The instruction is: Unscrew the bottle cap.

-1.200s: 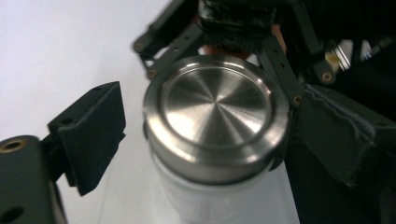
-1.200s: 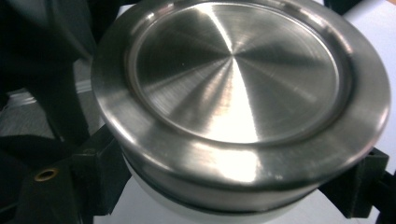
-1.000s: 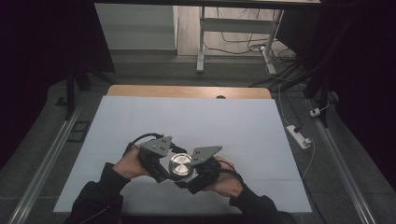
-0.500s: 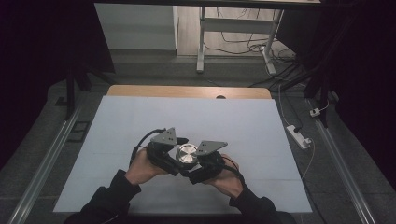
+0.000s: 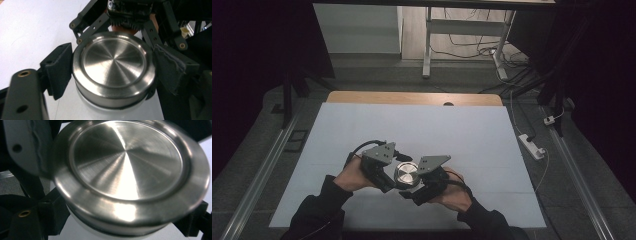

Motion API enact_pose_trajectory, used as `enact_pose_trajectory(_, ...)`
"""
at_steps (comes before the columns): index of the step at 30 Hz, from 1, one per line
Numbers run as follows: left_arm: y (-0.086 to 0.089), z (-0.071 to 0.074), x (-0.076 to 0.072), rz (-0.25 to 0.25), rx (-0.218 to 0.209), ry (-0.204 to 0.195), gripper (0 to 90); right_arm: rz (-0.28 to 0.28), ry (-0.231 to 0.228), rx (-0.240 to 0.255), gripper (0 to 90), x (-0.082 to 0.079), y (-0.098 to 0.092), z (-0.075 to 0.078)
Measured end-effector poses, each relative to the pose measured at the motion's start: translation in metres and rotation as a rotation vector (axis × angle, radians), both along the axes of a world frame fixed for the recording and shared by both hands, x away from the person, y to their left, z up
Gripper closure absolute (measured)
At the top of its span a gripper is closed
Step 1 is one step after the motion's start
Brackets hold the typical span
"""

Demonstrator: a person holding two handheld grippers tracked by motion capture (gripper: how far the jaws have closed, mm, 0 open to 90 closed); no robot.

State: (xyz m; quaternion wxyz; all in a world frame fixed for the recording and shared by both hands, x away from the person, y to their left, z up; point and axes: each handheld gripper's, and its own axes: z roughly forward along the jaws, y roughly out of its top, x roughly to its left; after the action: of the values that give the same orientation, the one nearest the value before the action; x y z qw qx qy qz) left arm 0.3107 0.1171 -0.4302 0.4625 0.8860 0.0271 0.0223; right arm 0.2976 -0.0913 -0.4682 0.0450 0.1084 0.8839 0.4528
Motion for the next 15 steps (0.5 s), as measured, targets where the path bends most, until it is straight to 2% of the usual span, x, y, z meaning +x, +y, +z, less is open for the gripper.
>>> enact_pose_trajectory(1, -0.001, 0.0, 0.0, 0.021, -0.004, 0.012, 20.5, -0.007, 0.002, -0.002, 15.1, 0.0, 0.0, 0.0)
enact_pose_trajectory(5, -0.007, -0.002, -0.002, 0.133, -0.008, 0.009, 20.8, -0.052, 0.001, -0.005, 15.1, 0.005, -0.004, -0.001)
enact_pose_trajectory(11, -0.03, -0.004, -0.014, 0.396, -0.004, -0.042, 20.7, -0.182, 0.002, 0.0, 15.1, 0.014, -0.01, -0.003)
enact_pose_trajectory(12, -0.032, -0.004, -0.015, 0.415, -0.003, -0.048, 20.5, -0.2, 0.0, -0.001, 15.1, 0.015, -0.01, -0.003)
enact_pose_trajectory(13, -0.033, -0.004, -0.015, 0.411, -0.002, -0.048, 20.4, -0.207, 0.0, 0.001, 15.1, 0.015, -0.011, -0.003)
enact_pose_trajectory(15, -0.029, -0.001, -0.01, 0.345, -0.021, 0.007, 14.4, -0.205, 0.005, 0.01, 15.1, 0.015, -0.012, -0.003)
